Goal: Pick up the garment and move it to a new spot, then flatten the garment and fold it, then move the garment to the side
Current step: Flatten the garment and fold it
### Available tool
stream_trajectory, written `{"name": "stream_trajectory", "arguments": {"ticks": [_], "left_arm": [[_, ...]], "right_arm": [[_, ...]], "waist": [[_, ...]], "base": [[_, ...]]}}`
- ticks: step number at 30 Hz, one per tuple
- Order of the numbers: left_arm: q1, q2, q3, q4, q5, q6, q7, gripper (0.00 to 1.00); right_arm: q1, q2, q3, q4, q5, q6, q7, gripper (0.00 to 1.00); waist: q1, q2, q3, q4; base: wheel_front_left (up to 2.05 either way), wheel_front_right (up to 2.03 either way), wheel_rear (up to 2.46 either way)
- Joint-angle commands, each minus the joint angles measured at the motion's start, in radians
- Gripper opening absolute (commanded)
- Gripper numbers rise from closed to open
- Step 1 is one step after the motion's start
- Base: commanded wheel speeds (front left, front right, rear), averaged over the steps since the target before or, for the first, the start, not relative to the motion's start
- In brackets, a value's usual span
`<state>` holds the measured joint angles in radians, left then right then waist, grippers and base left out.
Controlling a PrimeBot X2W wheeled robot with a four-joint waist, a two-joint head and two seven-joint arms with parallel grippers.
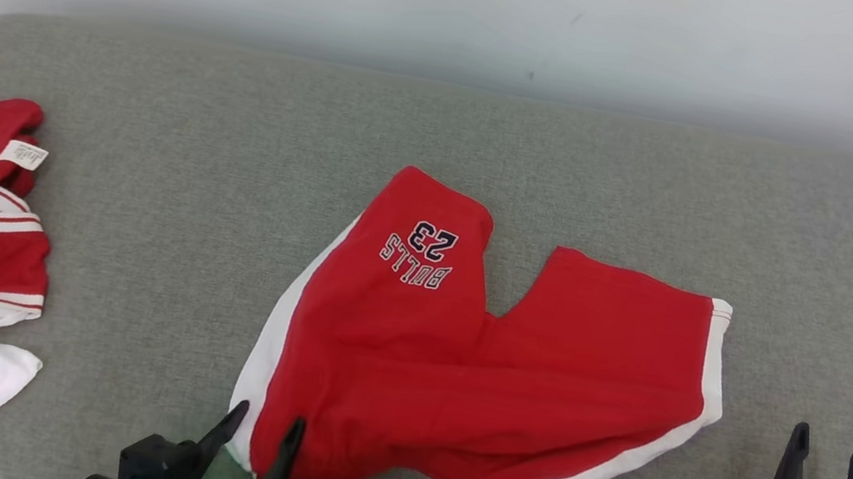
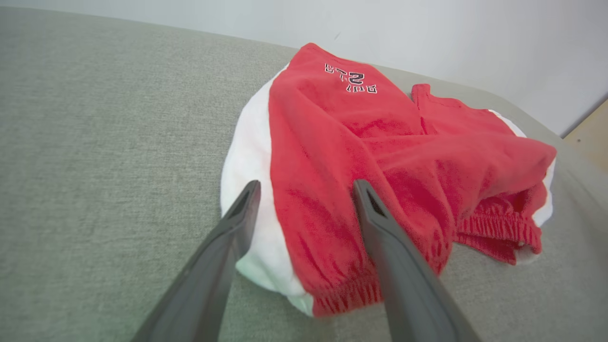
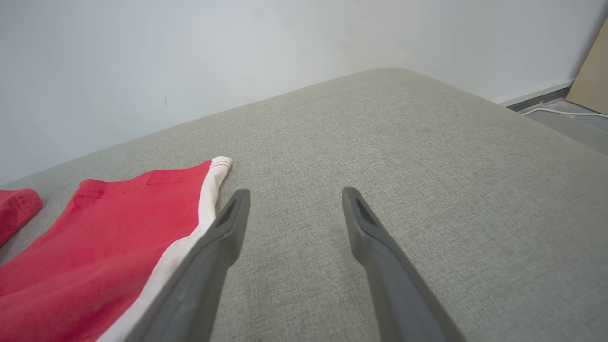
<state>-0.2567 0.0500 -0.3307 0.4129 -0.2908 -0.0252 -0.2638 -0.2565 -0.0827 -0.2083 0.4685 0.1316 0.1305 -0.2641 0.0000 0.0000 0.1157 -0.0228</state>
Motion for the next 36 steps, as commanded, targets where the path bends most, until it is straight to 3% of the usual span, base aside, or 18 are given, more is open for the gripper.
{"name": "stream_trajectory", "arguments": {"ticks": [1,5,6,7,11,16,22,28,29,30,31,36], "left_arm": [[-0.012,0.002,0.005,0.023,-0.009,0.005,-0.001,1.0],[-0.057,0.001,0.013,0.116,-0.011,0.011,-0.002,1.0],[-0.071,0.001,0.014,0.135,-0.007,0.007,-0.002,0.38],[-0.084,0.001,0.016,0.151,-0.002,0.0,-0.002,0.0],[-0.127,0.001,0.042,0.143,0.021,-0.003,-0.002,0.0],[-0.214,0.02,0.108,0.066,0.124,-0.006,-0.002,0.0],[-0.44,0.117,0.145,0.092,0.238,-0.019,-0.002,0.0],[-0.634,0.229,0.133,0.264,0.311,-0.027,-0.002,0.0],[-0.657,0.245,0.138,0.3,0.311,-0.03,-0.001,0.31],[-0.676,0.258,0.148,0.342,0.302,-0.028,-0.001,0.72],[-0.687,0.26,0.158,0.383,0.29,-0.027,-0.001,1.0],[-0.671,0.235,0.196,0.362,0.243,-0.007,-0.002,1.0]], "right_arm": [[-0.004,0.002,0.006,-0.003,0.0,0.0,0.0,1.0],[-0.018,-0.006,0.023,-0.013,0.01,0.0,0.0,1.0],[-0.017,-0.006,0.024,-0.017,0.01,0.0,0.0,1.0],[-0.013,-0.006,0.023,-0.018,0.01,0.0,0.0,1.0],[-0.01,-0.012,0.017,-0.016,0.025,0.0,0.0,1.0],[-0.018,-0.01,0.034,-0.026,0.036,0.0,0.0,1.0],[-0.068,0.003,0.09,-0.037,0.048,0.0,0.0,1.0],[-0.102,0.018,0.119,-0.04,0.07,0.0,0.0,1.0],[-0.1,0.02,0.118,-0.04,0.072,0.0,0.0,1.0],[-0.098,0.022,0.119,-0.039,0.075,0.0,0.0,1.0],[-0.095,0.024,0.115,-0.037,0.077,0.0,0.0,1.0],[-0.08,0.027,0.085,-0.045,0.075,0.0,0.0,1.0]], "waist": [[0.0,0.0,0.012,-0.015],[0.0,0.0,0.026,-0.037],[0.0,0.0,0.029,-0.041],[0.0,0.0,0.033,-0.044],[0.0,0.0,0.049,-0.053],[0.0,0.0,0.083,-0.062],[0.0,0.0,0.15,-0.128],[0.0,0.0,0.217,-0.223],[0.0,0.0,0.226,-0.235],[0.0,0.0,0.234,-0.246],[0.0,0.0,0.238,-0.254],[0.0,0.0,0.242,-0.249]], "base": [[0.0,0.0,0.0],[0.0,0.0,0.0],[0.0,0.0,0.0],[0.0,0.0,0.0],[0.0,0.0,0.0],[0.0,0.0,0.0],[0.0,0.0,0.0],[0.0,0.0,0.0],[0.0,0.0,0.0],[0.0,0.0,0.0],[0.0,0.0,0.0],[0.0,0.0,0.0]]}}
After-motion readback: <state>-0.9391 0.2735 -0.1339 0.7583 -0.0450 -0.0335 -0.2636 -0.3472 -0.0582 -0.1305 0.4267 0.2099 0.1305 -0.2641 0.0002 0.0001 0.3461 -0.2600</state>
